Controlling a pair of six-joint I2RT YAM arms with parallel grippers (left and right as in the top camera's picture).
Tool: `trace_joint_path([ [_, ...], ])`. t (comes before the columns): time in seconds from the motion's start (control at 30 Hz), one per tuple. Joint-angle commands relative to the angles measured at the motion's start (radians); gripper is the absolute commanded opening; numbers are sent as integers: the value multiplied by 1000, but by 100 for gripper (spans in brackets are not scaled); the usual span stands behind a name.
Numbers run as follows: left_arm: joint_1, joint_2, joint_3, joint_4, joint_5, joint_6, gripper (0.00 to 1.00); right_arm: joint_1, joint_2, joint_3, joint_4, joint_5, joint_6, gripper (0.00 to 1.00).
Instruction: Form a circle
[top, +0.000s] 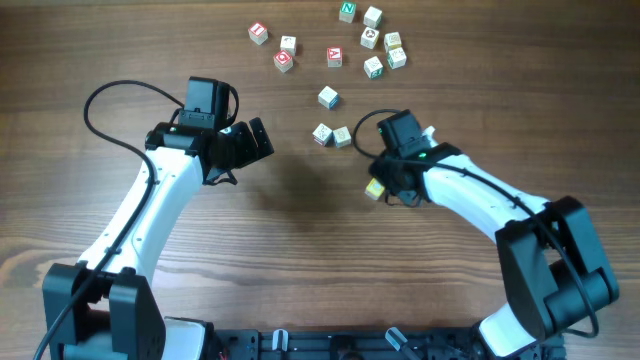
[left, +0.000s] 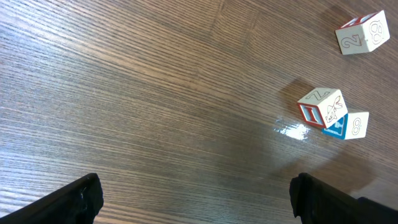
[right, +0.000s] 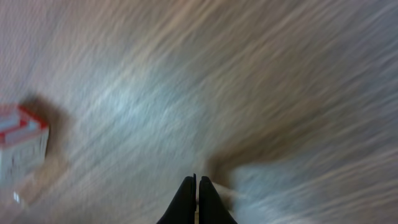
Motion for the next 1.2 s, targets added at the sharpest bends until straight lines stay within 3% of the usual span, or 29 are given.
trace_joint_path([
  [0.0,6,-1,-2,0,-10,19,100,37,14,-11,2,-14,31,5],
  [0.3,6,-1,-2,0,-10,19,100,5,-23,-10,-42,-9,33,4],
  [0.5,6,-1,-2,0,-10,19,100,3,-172,-10,-267,69,132,4],
  [0.63,6,-1,-2,0,-9,19,100,18,-170,-11,-326,64,165,4],
  [0.83,6,-1,-2,0,-10,19,100,110,-127,-11,-285,74,243,4],
  [1.17,6,-1,-2,0,-9,19,100,153,15,-11,-77,48,212,4],
])
